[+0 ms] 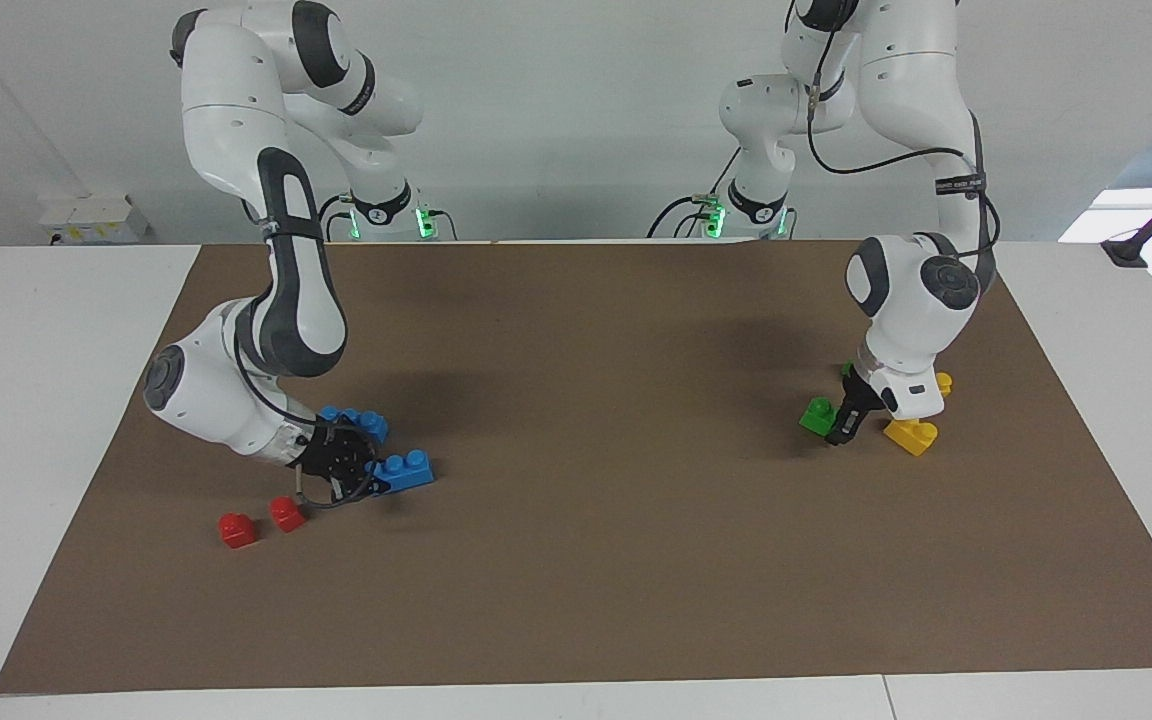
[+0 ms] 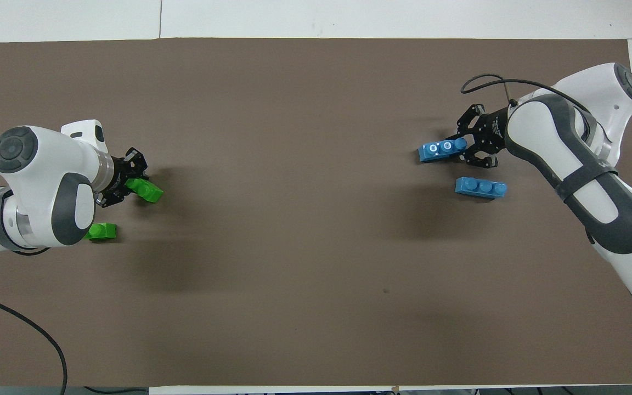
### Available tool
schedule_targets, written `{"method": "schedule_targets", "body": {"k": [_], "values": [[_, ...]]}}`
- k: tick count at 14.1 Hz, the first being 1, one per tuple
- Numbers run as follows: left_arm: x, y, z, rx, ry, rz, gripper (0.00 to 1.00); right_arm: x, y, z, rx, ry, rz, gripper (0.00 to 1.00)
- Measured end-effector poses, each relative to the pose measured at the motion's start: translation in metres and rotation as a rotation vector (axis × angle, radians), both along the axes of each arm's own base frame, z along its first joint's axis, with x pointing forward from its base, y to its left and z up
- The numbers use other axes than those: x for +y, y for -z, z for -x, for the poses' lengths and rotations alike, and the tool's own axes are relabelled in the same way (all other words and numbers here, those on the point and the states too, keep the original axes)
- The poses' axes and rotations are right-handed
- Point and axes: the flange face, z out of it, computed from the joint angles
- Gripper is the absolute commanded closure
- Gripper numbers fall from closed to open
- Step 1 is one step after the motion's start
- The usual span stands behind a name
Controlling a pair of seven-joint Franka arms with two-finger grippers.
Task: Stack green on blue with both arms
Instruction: 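Close the left gripper on the green brick while the right gripper grasps the blue brick, then carry the green brick with the left gripper while the right gripper brings the blue brick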
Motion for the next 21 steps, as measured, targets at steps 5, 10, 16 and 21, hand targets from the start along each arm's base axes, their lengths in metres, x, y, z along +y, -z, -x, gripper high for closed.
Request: {"method": "schedule_targets", "body": {"k": [5, 10, 16, 21], "values": [[-0.012, -0.068, -0.015, 0.01, -0.166, 0.015, 1.0, 0.066, -0.077, -0.002, -0.005, 0.084, 0.002, 1.0], [-0.057, -0.122, -0.001, 0.031, -0.338, 0.028, 1.0, 0.219, -0.11, 0.029, 0.012, 0.178, -0.002, 1.0], [-0.161, -0.132, 0.029, 0.048, -0.576, 0.044, 1.0, 0.311, -0.079, 0.069, -0.007, 0.172, -0.009, 1.0], [-0.205, -0.131, 0.049, 0.062, -0.676, 0.04, 1.0, 0.312, -0.037, 0.072, 0.004, 0.224, -0.016, 1.0]]}}
